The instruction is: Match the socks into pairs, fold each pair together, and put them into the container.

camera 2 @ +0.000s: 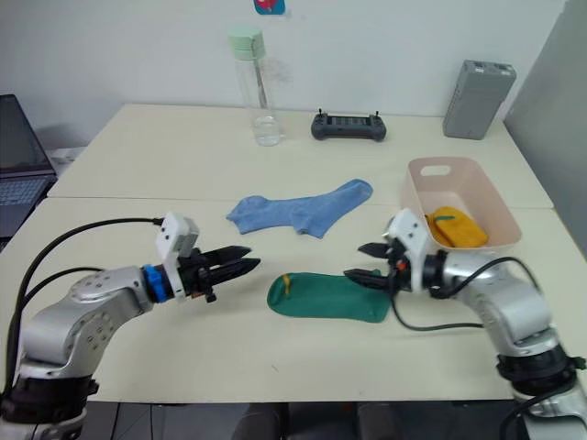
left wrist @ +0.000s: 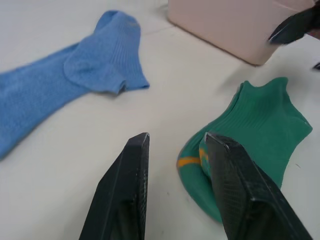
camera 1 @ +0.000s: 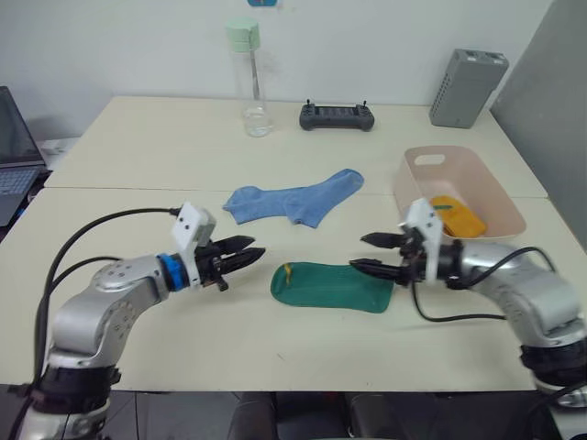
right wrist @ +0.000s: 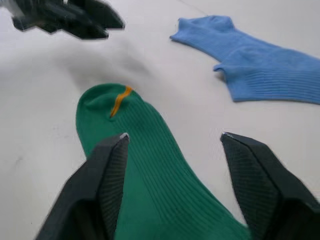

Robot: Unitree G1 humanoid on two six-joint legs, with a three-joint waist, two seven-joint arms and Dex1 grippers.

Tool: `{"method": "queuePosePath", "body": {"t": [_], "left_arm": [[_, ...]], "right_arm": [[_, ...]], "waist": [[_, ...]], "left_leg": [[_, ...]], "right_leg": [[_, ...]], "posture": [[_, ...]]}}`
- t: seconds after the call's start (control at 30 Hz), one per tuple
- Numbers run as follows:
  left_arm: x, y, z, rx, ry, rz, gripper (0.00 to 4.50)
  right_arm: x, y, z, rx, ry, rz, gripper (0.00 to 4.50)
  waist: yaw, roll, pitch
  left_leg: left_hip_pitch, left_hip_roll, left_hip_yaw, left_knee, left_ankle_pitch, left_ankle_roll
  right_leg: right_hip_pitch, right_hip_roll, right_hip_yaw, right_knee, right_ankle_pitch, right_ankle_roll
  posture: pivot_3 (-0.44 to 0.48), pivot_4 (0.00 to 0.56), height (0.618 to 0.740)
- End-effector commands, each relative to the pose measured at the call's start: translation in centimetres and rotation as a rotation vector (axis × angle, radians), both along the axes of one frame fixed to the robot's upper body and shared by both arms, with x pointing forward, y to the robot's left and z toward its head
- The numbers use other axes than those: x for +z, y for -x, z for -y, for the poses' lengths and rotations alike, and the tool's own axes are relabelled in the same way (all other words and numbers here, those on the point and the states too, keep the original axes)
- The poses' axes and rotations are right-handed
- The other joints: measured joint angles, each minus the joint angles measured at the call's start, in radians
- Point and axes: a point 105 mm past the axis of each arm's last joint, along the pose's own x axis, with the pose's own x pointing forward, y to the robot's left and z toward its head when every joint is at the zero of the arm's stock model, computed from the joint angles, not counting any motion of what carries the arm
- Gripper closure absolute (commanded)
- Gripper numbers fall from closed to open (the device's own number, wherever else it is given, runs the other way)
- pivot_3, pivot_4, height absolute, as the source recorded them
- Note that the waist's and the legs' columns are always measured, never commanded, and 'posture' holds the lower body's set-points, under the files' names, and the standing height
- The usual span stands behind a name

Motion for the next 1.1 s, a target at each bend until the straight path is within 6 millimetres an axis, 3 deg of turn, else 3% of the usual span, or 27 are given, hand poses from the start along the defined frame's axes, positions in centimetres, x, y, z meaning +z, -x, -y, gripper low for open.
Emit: {"method": "queuePosePath", "body": {"t": [0.03, 0.1, 0.2, 0.4, 0.53, 0.63, 0.77, 0.87, 1.0, 1.1], "left_arm": [[-0.8, 1.5, 3.2, -0.206, -0.118, 0.092, 3.85], [-1.4, 1.8, 4.4, -0.253, -0.126, 0.094, 4.49], [-3.5, 2.4, 5.3, -0.309, -0.208, 0.085, 4.5], [-7.0, 0.6, 2.7, -0.257, -0.382, 0.095, 4.5], [-6.4, -0.6, 1.3, -0.187, -0.307, 0.065, 4.5], [-6.0, -0.8, 1.1, -0.179, -0.275, 0.063, 4.5], [-3.9, -0.3, 2.3, -0.211, -0.142, 0.06, 4.5], [-4.0, 0.4, 3.0, -0.259, -0.155, 0.061, 4.5], [-6.1, 1.3, 2.8, -0.301, -0.279, 0.034, 4.5], [-7.3, 1.0, 1.6, -0.264, -0.349, 0.023, 4.5]], "right_arm": [[-0.7, -0.2, -0.9, 0.008, 0.047, 0.075, 2.68], [-1.4, -0.3, -1.2, 0.006, 0.056, 0.075, 3.41], [-2.6, -0.2, -1.1, 0.003, 0.076, 0.061, 4.48], [-5.6, 0.1, 2.1, -0.03, 0.184, 0.047, 4.48], [-6.7, 0.5, 4.9, -0.065, 0.24, 0.024, 4.48], [-6.0, 0.8, 5.5, -0.061, 0.21, 0.021, 4.48], [-2.8, 1.0, 3.8, -0.017, 0.064, 0.053, 4.48], [-1.9, 1.0, 2.0, -0.003, 0.001, 0.046, 4.48], [-3.9, 1.8, 1.4, 0.024, 0.066, 0.004, 4.48], [-5.4, 2.1, 2.9, 0.002, 0.153, -0.018, 4.48]], "waist": [[-0.001, 0.0, 0.0], [-0.003, 0.0, 0.0], [-0.005, 0.0, 0.0], [-0.007, 0.0, 0.0], [-0.005, 0.0, 0.0], [-0.006, 0.0, 0.0], [-0.007, 0.0, 0.0], [-0.012, 0.0, 0.0], [-0.009, 0.0, 0.0], [-0.003, 0.0, 0.0]], "left_leg": [[0.0, 0.0, 0.001, 0.0, 0.0, 0.0], [0.0, 0.0, 0.002, -0.001, 0.0, 0.0], [0.0, 0.001, 0.001, -0.001, 0.0, 0.0], [0.001, 0.0, 0.001, 0.0, 0.0, 0.0], [0.001, 0.001, 0.001, 0.0, 0.0, 0.0], [0.002, 0.001, 0.001, 0.001, 0.0, 0.0], [0.001, 0.001, 0.001, 0.001, 0.0, 0.0], [0.001, 0.001, 0.0, 0.001, 0.0, 0.0], [0.001, 0.001, 0.0, 0.0, 0.0, 0.0], [0.001, 0.0, 0.0, 0.0, 0.0, 0.0]], "right_leg": [[0.0, 0.0, 0.001, 0.0, 0.0, 0.0], [0.0, 0.0, 0.002, 0.0, 0.0, 0.0], [0.0, 0.0, 0.001, 0.001, 0.0, 0.0], [0.0, 0.0, 0.001, 0.001, 0.0, 0.0], [0.001, 0.0, 0.001, 0.001, 0.0, 0.0], [0.002, 0.0, 0.001, 0.001, 0.0, 0.0], [0.002, 0.0, 0.001, 0.001, 0.001, 0.001], [0.001, 0.0, 0.001, 0.002, 0.001, 0.001], [0.001, 0.001, 0.0, 0.001, 0.0, 0.001], [0.001, 0.0, 0.001, 0.001, 0.0, 0.0]], "posture": [[0.0, 0.15, 0.74], [0.0, 0.15, 0.74], [0.0, 0.15, 0.74], [0.0, 0.15, 0.74], [0.0, 0.15, 0.74], [0.0, 0.15, 0.74], [0.0, 0.15, 0.74], [0.0, 0.15, 0.74], [0.0, 0.15, 0.74], [0.0, 0.15, 0.74]]}}
